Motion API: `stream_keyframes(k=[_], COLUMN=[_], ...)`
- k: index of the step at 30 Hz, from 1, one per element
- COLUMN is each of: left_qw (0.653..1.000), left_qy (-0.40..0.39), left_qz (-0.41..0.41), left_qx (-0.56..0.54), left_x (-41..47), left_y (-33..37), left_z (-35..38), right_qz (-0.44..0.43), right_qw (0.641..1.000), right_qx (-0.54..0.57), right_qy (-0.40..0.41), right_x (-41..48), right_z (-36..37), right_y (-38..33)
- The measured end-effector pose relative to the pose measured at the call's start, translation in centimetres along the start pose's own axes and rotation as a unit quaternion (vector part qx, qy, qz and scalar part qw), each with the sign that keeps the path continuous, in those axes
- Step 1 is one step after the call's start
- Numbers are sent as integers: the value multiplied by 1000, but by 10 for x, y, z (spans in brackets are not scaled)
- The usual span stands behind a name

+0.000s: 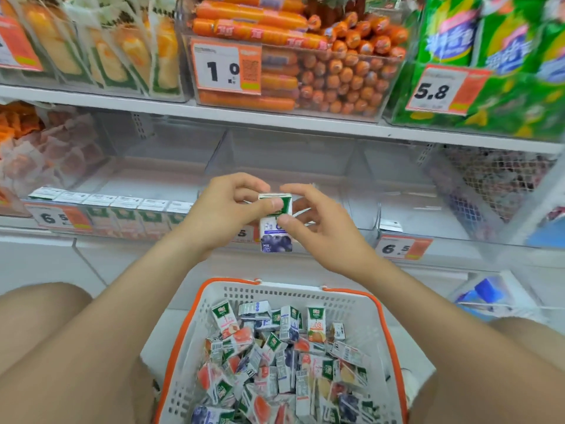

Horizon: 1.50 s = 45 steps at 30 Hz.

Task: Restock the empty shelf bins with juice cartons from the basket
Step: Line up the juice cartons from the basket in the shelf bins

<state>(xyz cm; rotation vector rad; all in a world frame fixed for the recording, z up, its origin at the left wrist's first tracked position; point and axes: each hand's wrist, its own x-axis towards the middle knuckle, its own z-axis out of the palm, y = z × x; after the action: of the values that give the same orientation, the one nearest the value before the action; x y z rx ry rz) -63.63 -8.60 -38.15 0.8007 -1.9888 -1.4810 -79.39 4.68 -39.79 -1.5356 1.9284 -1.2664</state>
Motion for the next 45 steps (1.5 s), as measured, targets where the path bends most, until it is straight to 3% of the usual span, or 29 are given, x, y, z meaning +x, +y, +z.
stream_keyframes(k=[3,6,9,11,13,14,17,20,23,26,30,34,38,40,43,45], left_qw=[999,993,992,967,929,911,870,846,832,830,836,852,846,847,855,833], left_qy=[-6,-13,-13,-25,-62,-82,-127,-140,-136,-134,-144,-149,-104,-107,-210,-282], left_qz=[28,50,129,199,253,270,288,293,305,310,313,311,353,328,200,133], left_qx=[-34,-102,7,157,263,301,378,424,444,444,427,394,385,405,431,456], left_x=[3,8,15,16,18,18,20,17,15,14,14,13,6,0,-8,-14], left_y=[12,20,13,3,-7,-12,-20,-26,-32,-35,-38,-40,-42,-43,-55,-74], left_z=[38,71,98,112,126,132,149,160,164,163,161,155,149,148,147,146], right_qz=[74,170,196,169,112,95,102,165,197,230,246,228,88,30,35,58], right_qw=[994,957,927,941,970,969,935,904,900,917,907,914,922,938,951,926], right_qx=[80,223,282,219,16,-88,-297,-391,-386,-314,-319,-330,-365,-324,-307,-342], right_qy=[13,79,149,195,213,210,166,50,-50,-85,-120,-62,92,121,-10,-146], right_x=[-6,-12,-18,-22,-26,-29,-32,-26,-17,-9,-6,-8,-19,-34,-58,-71], right_z=[-35,-67,-102,-126,-150,-160,-183,-189,-187,-186,-175,-166,-137,-113,-76,-52], right_y=[5,4,9,20,34,41,68,98,110,104,106,115,97,74,55,57])
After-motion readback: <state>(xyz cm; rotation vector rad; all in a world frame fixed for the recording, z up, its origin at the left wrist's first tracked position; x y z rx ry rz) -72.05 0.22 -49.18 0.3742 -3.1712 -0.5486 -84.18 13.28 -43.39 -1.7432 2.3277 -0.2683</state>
